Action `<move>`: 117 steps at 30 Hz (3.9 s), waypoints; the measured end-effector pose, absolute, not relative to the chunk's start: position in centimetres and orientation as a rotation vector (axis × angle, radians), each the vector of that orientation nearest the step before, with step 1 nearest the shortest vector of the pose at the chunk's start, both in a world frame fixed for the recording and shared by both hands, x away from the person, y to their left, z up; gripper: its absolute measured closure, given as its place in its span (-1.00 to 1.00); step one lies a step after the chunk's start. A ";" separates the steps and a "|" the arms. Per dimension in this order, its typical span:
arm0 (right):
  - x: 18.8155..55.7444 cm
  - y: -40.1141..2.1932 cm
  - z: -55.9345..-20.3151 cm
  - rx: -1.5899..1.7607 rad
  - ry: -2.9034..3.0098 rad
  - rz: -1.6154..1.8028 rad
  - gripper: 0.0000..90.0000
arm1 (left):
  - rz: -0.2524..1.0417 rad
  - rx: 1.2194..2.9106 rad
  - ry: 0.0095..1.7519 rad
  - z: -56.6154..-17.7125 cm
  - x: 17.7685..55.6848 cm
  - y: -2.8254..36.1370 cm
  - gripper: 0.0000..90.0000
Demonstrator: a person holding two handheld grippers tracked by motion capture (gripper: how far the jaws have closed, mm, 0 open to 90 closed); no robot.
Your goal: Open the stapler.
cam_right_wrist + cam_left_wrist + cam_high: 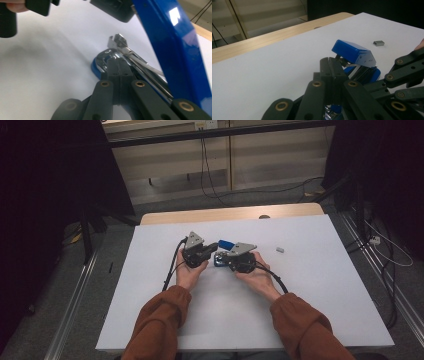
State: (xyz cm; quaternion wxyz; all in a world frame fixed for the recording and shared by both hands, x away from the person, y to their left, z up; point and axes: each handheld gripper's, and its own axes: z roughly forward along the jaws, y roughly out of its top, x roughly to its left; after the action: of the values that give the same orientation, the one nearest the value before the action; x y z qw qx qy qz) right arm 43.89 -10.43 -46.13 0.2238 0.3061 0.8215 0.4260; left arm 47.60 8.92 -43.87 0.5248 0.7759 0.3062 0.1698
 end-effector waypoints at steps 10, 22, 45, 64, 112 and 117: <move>43.6 -9.9 -45.6 0.875 2.172 1.198 1.00 | 0.404 1.857 0.734 -44.0 47.7 9.0 1.00; 43.8 -9.8 -45.8 0.920 2.091 1.175 1.00 | 0.404 1.862 0.736 -44.2 47.8 9.1 1.00; 43.9 -10.1 -45.6 0.929 2.058 1.168 1.00 | 0.404 1.937 0.722 -45.3 47.5 8.0 1.00; 43.9 -10.3 -45.3 0.957 2.016 1.167 1.00 | 0.412 1.911 0.709 -45.4 47.6 8.5 1.00; 43.6 -11.1 -44.5 1.009 1.892 1.139 1.00 | 0.429 1.959 0.692 -45.9 47.8 8.5 1.00; 43.7 -11.2 -44.4 1.025 1.877 1.142 1.00 | 0.434 1.962 0.688 -45.9 47.7 8.5 1.00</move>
State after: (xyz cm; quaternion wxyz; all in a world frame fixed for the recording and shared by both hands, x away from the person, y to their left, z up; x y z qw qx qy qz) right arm 43.66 -11.25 -44.43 0.3508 0.3959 0.7249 0.4412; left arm 47.75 8.48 -45.88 0.4870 0.8068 0.2828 0.1785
